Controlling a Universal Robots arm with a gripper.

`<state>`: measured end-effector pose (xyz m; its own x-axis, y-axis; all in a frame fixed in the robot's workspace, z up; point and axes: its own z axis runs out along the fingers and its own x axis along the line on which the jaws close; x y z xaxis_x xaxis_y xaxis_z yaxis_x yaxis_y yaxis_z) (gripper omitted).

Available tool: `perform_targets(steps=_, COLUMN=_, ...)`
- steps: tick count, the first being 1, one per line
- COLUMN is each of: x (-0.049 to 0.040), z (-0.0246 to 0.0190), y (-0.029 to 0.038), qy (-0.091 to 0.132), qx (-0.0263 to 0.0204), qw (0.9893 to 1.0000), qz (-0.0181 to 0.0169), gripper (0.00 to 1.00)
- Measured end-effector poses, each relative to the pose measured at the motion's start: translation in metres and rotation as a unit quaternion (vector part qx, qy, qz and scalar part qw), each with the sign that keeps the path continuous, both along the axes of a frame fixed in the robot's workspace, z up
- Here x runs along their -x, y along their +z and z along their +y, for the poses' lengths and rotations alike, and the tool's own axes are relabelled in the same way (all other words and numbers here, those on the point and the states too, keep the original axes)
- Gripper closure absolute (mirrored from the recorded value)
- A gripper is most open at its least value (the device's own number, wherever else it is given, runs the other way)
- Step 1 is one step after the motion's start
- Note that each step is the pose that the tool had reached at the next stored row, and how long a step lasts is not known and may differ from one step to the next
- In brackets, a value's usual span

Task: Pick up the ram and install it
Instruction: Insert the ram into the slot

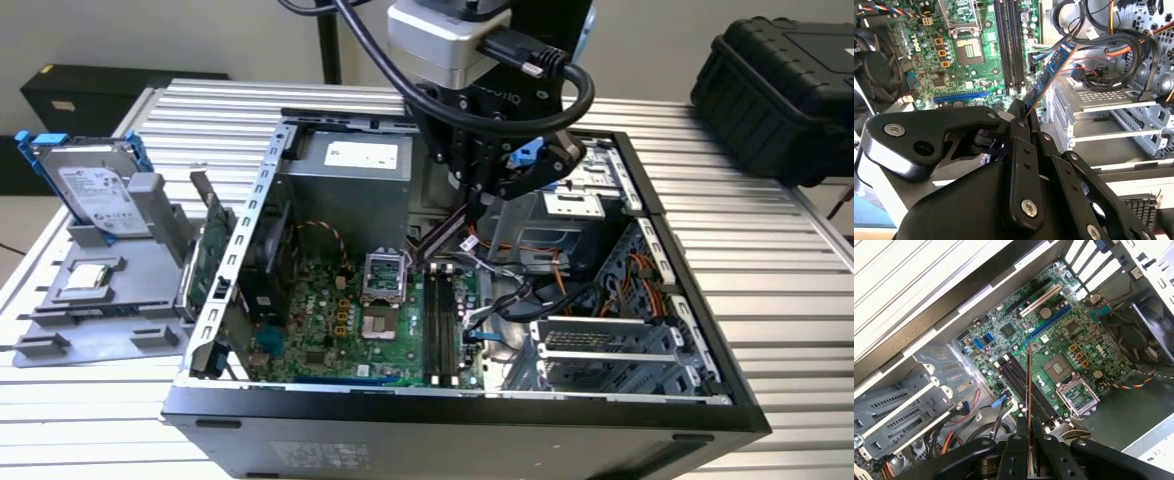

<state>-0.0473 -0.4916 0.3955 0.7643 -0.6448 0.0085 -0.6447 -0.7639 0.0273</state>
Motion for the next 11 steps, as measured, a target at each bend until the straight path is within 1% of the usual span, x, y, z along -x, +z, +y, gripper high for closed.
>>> perform_targets(steps=3, x=0.0000, z=0.0000, y=0.0000, qy=0.005, qx=0.0000, qw=1.0000, qz=0.0000, gripper=1.00)
perform_targets(steps=9, x=0.0000, z=0.0000, y=0.0000, qy=0.006, qx=0.0000, qw=1.0000, qz=0.0000, gripper=1.00)
perform_targets(steps=11, x=0.0000, z=0.0001, y=0.0000, qy=0.012, qx=0.0000, qw=0.9999, qz=0.0000, gripper=1.00)
